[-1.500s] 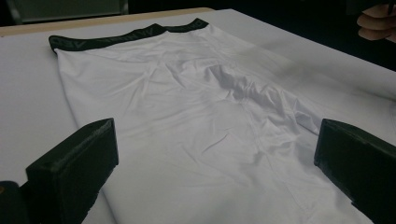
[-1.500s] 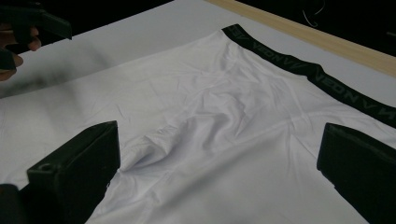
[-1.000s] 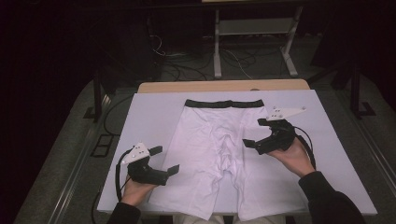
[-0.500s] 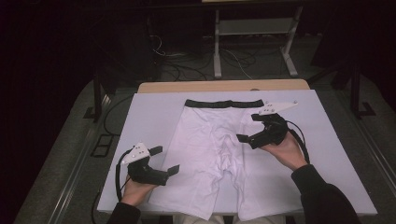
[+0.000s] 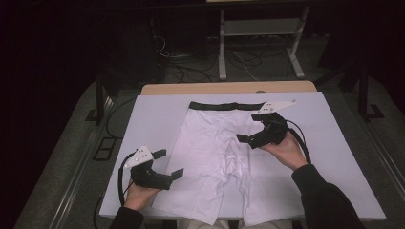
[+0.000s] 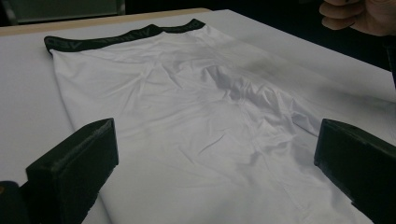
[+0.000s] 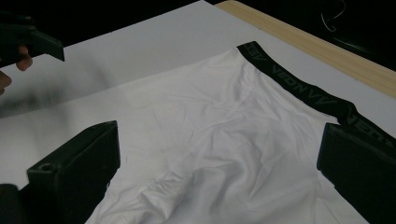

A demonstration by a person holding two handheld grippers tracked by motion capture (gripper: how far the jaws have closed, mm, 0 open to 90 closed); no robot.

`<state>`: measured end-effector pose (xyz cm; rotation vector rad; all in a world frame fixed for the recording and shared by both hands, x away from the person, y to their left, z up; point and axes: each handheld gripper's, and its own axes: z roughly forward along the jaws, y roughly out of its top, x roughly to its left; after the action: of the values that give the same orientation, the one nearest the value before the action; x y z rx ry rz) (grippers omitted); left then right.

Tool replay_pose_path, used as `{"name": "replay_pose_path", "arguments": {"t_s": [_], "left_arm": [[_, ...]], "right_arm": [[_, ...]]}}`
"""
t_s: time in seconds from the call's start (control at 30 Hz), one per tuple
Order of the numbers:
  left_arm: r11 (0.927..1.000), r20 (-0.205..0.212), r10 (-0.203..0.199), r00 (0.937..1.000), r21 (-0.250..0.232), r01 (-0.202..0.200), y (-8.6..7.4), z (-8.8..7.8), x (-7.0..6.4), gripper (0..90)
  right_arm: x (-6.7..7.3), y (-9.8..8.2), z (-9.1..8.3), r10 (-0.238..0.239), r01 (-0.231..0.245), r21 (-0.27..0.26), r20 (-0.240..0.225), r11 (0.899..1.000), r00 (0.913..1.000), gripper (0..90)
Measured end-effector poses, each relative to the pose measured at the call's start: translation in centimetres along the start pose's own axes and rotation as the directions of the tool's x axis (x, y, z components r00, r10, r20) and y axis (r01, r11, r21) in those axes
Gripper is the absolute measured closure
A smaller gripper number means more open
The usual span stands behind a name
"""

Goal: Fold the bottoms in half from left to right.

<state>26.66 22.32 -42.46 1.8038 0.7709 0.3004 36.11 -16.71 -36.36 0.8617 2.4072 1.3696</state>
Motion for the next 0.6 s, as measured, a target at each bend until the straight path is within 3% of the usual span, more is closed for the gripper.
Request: {"name": "replay_pose_path", "arguments": {"t_s": [0.6], "left_arm": [[1.0,0.005,0.002,1.0,0.0,-0.002,0.0,0.0,0.0,0.0]], "right_arm": [[-0.6,1.0,2.0,0.011,-0.011,0.011,0.003,1.0,0.9999,0.0]]}}
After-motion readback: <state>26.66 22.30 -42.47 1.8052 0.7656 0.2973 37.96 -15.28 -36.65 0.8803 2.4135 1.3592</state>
